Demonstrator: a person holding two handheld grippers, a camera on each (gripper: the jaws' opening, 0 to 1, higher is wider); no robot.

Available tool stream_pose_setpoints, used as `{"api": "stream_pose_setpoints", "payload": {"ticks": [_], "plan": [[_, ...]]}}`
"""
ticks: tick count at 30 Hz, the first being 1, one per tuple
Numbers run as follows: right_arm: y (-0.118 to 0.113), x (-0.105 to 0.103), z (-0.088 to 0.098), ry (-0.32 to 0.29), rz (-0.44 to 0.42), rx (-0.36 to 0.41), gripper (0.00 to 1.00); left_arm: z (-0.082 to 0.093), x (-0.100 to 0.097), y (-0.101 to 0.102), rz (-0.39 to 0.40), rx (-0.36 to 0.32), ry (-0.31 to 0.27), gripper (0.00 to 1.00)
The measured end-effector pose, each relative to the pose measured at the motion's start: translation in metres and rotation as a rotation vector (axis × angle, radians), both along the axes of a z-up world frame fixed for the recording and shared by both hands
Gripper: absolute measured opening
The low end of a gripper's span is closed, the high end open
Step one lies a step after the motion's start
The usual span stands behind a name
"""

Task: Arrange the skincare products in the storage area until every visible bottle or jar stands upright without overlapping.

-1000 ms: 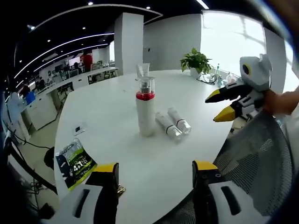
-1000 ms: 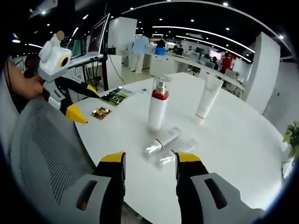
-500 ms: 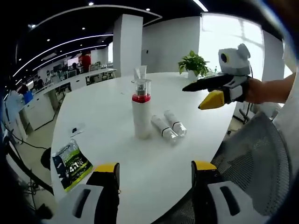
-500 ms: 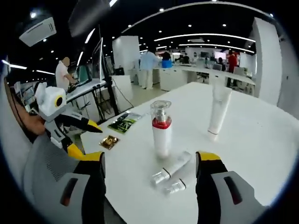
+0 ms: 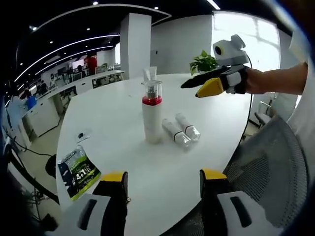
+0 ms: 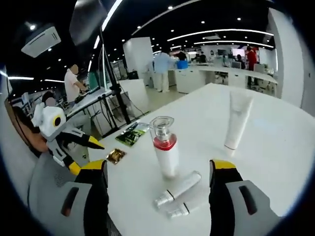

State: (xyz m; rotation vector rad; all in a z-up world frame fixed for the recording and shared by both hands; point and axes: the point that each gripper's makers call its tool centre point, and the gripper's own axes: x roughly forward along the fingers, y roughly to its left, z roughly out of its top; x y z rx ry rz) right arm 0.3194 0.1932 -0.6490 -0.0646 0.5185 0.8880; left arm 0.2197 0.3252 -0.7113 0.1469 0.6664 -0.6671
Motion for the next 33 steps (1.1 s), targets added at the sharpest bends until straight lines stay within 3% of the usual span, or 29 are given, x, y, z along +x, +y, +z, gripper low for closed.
{"api": "stream_pose_setpoints", "payload": {"ticks": [8, 20, 25, 33], "plan": [[-0.009, 0.011, -0.01, 0.009, -0.001, -0.035, 0.78, 0.003, 0.002, 0.002, 0.005, -0.002, -0.02, 0.61], [-0.011, 0.033, -0.002, 0.019, -0.044, -0.011, 0.74, 0.004, 0.003, 0.002, -0.009, 0.02, -0.035, 0.59], [-0.006, 0.04, 0.0, 0.008, -0.027, -0.041, 0.68, 0.008, 0.004, 0.006, 0.015, 0.015, -0.051, 0.59], [0.029, 0.041, 0.003, -0.086, 0.217, -0.242, 0.63, 0.004, 0.001, 0.004, -0.01, 0.042, -0.047, 0.59]]}}
